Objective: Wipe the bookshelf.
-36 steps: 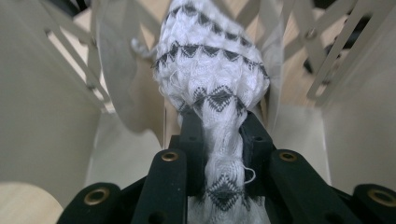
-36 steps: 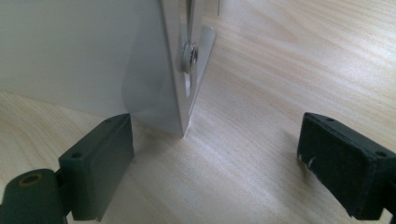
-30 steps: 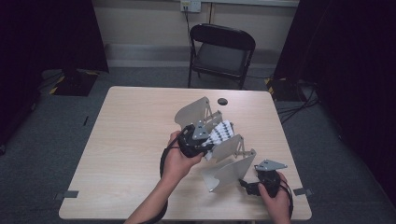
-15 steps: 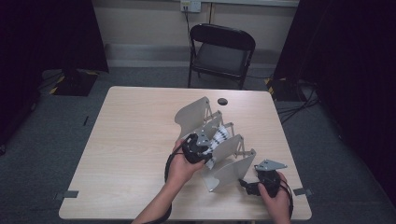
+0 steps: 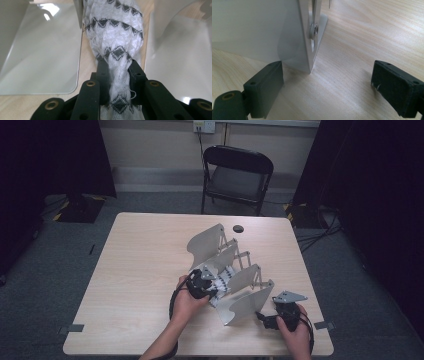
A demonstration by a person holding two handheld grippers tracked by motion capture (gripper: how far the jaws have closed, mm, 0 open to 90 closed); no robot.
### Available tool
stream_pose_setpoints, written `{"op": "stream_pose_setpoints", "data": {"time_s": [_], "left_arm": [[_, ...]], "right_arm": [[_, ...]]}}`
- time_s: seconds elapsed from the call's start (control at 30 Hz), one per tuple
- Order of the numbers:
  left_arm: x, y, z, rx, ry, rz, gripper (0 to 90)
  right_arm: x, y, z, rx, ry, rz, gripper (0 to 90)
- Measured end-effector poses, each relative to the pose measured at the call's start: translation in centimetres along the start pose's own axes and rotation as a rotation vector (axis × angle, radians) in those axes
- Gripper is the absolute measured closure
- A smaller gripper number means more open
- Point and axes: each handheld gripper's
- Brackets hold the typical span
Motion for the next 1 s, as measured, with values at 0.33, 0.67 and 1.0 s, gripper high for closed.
{"op": "stream_pose_setpoints", "data": {"time_s": [0.33, 0.67, 1.0], "left_arm": [[0.6, 1.7, -0.9, 0.013, -0.043, 0.001, 74.7], [1.9, 6.9, -5.5, 0.128, -0.158, -0.048, 74.3], [-0.3, 6.6, -3.6, 0.119, -0.068, -0.077, 74.0]], "right_arm": [[0.0, 0.0, 0.0, 0.000, 0.000, 0.000, 10.1], [0.0, 0.0, 0.0, 0.000, 0.000, 0.000, 10.2], [0.0, 0.0, 0.0, 0.000, 0.000, 0.000, 10.1]]}}
Point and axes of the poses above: each handheld gripper's, and its own axes: y roughly backward along the jaws, z roughly out of its underside, x roughly to its right, and after that the axes turned 7 degrees about -x, right-handed
